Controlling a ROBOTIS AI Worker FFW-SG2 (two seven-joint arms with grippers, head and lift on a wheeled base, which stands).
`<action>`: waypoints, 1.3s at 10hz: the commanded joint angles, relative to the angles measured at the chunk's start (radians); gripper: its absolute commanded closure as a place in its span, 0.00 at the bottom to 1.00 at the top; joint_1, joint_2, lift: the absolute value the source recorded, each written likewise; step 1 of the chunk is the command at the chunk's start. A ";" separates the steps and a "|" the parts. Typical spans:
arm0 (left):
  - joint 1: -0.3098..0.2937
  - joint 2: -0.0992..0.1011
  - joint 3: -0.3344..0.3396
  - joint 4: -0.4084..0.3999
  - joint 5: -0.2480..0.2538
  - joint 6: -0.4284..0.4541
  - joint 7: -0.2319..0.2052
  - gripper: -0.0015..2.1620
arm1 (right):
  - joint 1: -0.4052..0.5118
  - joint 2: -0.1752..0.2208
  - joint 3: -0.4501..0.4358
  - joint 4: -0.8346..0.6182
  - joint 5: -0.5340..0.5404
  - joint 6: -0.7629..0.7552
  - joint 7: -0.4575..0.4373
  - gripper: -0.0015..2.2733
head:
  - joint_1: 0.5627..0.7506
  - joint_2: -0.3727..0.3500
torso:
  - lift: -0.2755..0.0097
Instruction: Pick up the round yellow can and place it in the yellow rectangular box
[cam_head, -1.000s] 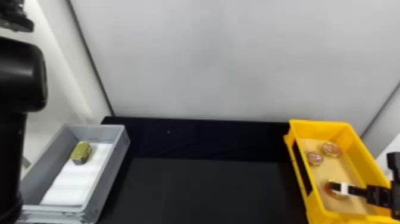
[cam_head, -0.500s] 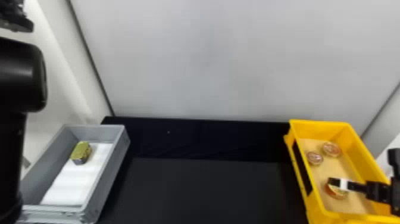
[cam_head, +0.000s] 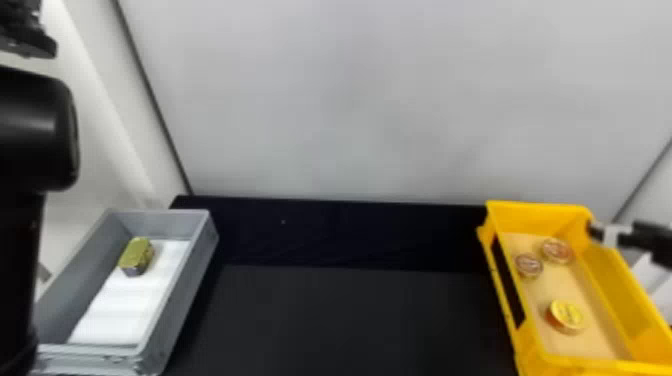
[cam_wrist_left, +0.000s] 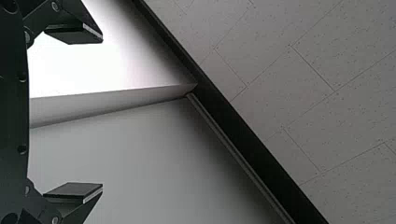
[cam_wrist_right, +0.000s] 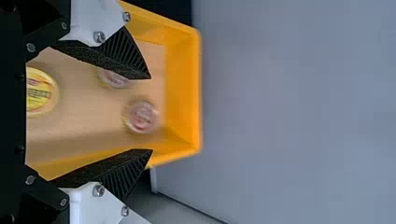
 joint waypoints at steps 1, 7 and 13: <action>0.006 0.002 0.010 0.000 0.000 0.001 -0.001 0.07 | -0.021 -0.022 -0.024 -0.217 0.075 0.013 -0.027 0.14 | 0.53 0.59 | 0.93; 0.021 0.013 0.040 0.000 0.000 0.001 -0.001 0.07 | -0.194 -0.057 0.050 -0.594 0.225 -0.033 -0.144 0.14 | 0.53 0.59 | 0.93; 0.021 0.019 0.053 0.015 0.011 -0.011 0.007 0.07 | -0.410 -0.037 0.272 -0.643 0.248 -0.381 -0.316 0.14 | 0.53 0.59 | 0.93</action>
